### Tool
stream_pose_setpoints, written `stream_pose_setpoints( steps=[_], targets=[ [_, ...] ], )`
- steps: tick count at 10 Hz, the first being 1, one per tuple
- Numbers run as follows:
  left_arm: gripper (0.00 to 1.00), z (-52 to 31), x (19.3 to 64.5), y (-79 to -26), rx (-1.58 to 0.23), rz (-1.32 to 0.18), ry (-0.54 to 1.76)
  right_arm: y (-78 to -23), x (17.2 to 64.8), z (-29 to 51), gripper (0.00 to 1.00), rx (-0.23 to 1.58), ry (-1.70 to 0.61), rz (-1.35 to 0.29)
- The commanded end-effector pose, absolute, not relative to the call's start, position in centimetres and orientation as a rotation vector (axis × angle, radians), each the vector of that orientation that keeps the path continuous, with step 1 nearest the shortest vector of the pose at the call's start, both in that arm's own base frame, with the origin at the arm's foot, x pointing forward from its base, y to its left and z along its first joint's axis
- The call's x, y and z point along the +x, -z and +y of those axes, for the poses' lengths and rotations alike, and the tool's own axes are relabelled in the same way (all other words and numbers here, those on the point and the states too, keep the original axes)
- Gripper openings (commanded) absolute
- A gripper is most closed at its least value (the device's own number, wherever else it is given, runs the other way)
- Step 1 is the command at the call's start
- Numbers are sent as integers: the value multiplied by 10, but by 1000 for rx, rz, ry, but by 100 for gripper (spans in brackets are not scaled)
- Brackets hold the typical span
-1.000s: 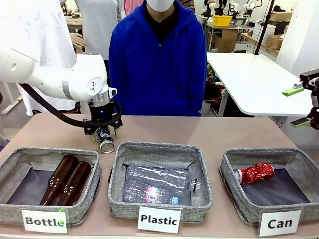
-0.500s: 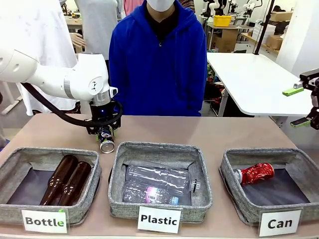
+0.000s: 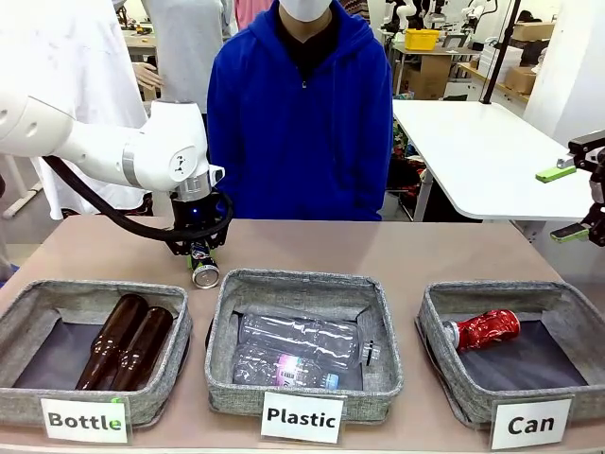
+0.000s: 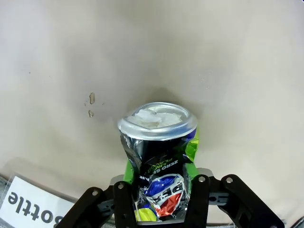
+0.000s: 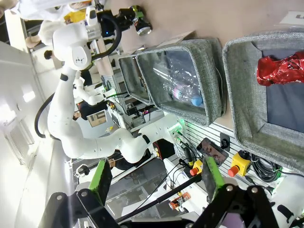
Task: Sort the can waste into the basket.
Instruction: Pick up the can waste from the table and place it in the right Fabric basket.
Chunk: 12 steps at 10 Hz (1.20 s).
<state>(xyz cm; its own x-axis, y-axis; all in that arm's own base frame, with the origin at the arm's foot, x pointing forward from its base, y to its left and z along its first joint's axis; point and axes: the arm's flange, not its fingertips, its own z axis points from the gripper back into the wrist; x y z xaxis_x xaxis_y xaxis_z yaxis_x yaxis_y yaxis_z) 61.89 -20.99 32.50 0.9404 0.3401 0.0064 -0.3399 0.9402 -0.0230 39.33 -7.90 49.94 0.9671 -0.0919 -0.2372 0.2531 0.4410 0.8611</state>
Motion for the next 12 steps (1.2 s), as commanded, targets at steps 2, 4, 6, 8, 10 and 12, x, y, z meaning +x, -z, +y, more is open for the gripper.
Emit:
stream_pose_setpoints(
  steps=[2,4,6,8,10,12],
  targets=[
    [0,-209,620,-330,2,-43,-354,-501,392,-81,100,1095,198,161],
    [0,-194,608,-365,-58,-110,-357,-501,392,-81,100,1095,198,161],
    [0,-163,574,-431,-110,-191,-290,-501,392,-81,100,1095,198,161],
    [0,-133,528,-481,-185,-250,-237,-501,392,-81,100,1095,198,161],
    [0,-98,471,-518,-304,-248,-69,-501,392,-81,100,1095,198,161],
    [0,-60,417,-534,-470,-212,240,-501,392,-81,100,1095,198,161]
  ],
)
